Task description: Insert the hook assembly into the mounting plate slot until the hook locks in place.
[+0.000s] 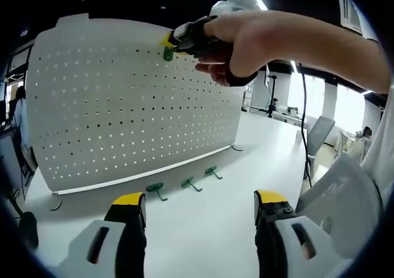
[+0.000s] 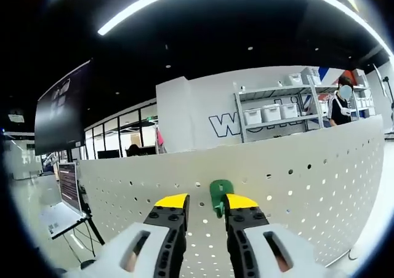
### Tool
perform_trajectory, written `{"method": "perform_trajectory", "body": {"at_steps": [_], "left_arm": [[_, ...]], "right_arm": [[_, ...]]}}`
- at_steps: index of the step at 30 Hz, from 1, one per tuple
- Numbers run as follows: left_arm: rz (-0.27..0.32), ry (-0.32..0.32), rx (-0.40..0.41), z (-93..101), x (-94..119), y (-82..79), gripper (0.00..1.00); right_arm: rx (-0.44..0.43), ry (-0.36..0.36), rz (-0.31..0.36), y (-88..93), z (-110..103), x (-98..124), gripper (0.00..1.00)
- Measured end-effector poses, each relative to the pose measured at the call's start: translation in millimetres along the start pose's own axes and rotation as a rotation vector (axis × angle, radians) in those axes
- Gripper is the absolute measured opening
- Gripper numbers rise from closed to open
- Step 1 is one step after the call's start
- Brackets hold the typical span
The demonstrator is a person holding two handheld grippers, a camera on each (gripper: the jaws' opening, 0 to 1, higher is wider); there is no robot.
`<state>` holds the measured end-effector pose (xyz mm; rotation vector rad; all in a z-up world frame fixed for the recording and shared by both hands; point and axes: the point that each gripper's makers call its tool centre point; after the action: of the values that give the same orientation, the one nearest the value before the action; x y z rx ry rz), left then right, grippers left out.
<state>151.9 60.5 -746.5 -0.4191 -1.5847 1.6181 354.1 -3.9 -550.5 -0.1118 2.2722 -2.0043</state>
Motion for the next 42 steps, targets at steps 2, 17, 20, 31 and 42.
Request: {"method": "perform_trajectory", "body": {"at_steps": [2,17,20,31,42], "left_arm": [[-0.002,0.0,-0.001,0.1,-0.1,0.5,0.74],[-0.004,-0.012,0.001,-2.3,1.8,1.0,0.74],[-0.005,-0.016,0.003,-4.0,2.2,1.3,0.74],[-0.006,-0.021,0.004,-6.3,3.1,2.0,0.75],[-0.013,-0.02,0.0,-5.6,3.7,0.7,0.75]], "right_arm": [[0.042,-0.018,-0.01,4.3,-3.4,2.3,0.29],[0.065,-0.186,0.006,9.6,-11.3,10.8,0.54],[0.062,-0.206,0.018,7.7,-8.3,11.7,0.6],[0.079,-0.274,0.017,8.8,-8.7,14.8,0.65],[0.098,-0.349,0.02,11.1,1.6,27.1,0.65]]}}
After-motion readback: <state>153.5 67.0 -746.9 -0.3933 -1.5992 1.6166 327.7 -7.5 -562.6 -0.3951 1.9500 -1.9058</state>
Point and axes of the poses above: the point that each gripper's makers call its tool centre point, and the gripper's own axes: x roughly backward along the fingers, z roughly to its right, y roughly out of its underside, and after that the axes turned 5 degrees about y, right-handed
